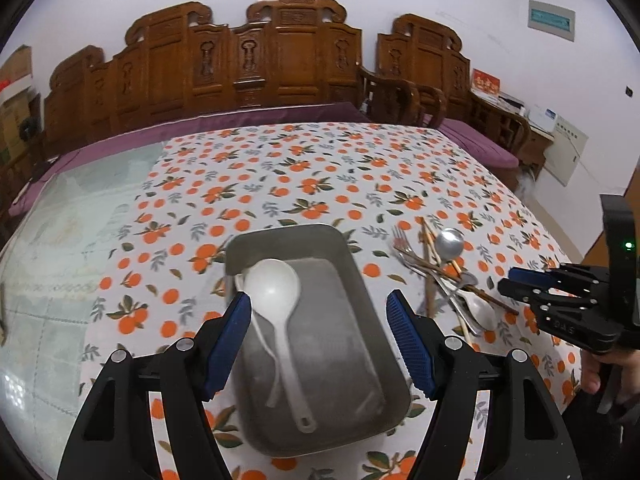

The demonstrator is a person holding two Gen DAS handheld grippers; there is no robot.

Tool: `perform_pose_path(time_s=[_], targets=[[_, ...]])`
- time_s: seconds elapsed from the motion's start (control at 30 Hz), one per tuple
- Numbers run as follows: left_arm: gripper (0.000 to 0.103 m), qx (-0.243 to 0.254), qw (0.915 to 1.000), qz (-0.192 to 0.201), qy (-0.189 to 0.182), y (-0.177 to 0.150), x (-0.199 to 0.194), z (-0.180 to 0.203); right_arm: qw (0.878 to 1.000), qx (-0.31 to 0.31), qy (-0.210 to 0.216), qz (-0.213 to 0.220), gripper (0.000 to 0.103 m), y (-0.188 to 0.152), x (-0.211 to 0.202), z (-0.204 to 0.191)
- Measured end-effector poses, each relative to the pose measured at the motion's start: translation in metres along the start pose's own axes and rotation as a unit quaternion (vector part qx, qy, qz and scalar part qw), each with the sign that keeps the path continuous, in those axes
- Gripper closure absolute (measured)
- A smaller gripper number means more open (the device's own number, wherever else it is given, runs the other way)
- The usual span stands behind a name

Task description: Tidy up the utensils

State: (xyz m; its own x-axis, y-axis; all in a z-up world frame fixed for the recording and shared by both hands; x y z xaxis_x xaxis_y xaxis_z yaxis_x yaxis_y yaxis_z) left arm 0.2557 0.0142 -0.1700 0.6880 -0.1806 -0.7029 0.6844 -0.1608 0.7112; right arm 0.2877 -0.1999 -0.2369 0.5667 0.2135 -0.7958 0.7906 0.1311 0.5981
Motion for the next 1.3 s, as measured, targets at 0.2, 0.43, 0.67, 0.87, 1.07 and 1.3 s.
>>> perform_pose_path(time_s=[0.2, 0.43, 0.67, 0.87, 1.07, 1.3], targets=[[0.036, 0.012, 0.9999, 0.002, -0.009, -0.001, 0.003, 0.019, 1.000, -0.011, -0.003, -0.012, 0.075, -0.004, 0.020, 0.009], [0.036, 0.028, 0.9995, -0.005, -0.017, -0.003, 0.010, 0.039, 1.000, -0.002, 0.010, -0.008, 0.075, 0.001, 0.033, 0.024], [0.036, 0.045, 0.9988, -0.008, -0.020, -0.006, 0.019, 0.059, 0.998, -0.045, 0.039, -0.012, 0.070, 0.009, 0.044, 0.012], [0.036, 0.057, 0.9981, -0.017, -0.016, -0.013, 0.027, 0.068, 0.996, -0.066, 0.061, -0.023, 0.058, 0.007, 0.058, 0.008], [0.036, 0.060, 0.9979, -0.020, -0.015, -0.015, 0.029, 0.070, 0.994, -0.088, 0.064, -0.027, 0.050, 0.006, 0.063, 0.006], [0.036, 0.064, 0.9977, -0.018, -0.013, -0.015, 0.028, 0.074, 0.993, -0.087, 0.075, -0.028, 0.049, 0.010, 0.067, 0.007]])
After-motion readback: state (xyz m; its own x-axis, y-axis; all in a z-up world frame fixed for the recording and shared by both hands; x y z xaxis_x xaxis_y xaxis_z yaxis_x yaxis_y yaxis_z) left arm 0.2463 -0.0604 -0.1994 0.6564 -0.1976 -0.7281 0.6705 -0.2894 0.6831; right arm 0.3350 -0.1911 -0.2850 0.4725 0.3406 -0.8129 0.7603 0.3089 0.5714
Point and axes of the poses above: each gripper's, at about its wrist camera, not at the fingertips, and x roughly the way its jaws point, z to its right, y to its top, the point moved 6 cm from there along x, roughly the way its jaws point, and after that the axes turned 4 degrees about x, right-handed, at the moved point
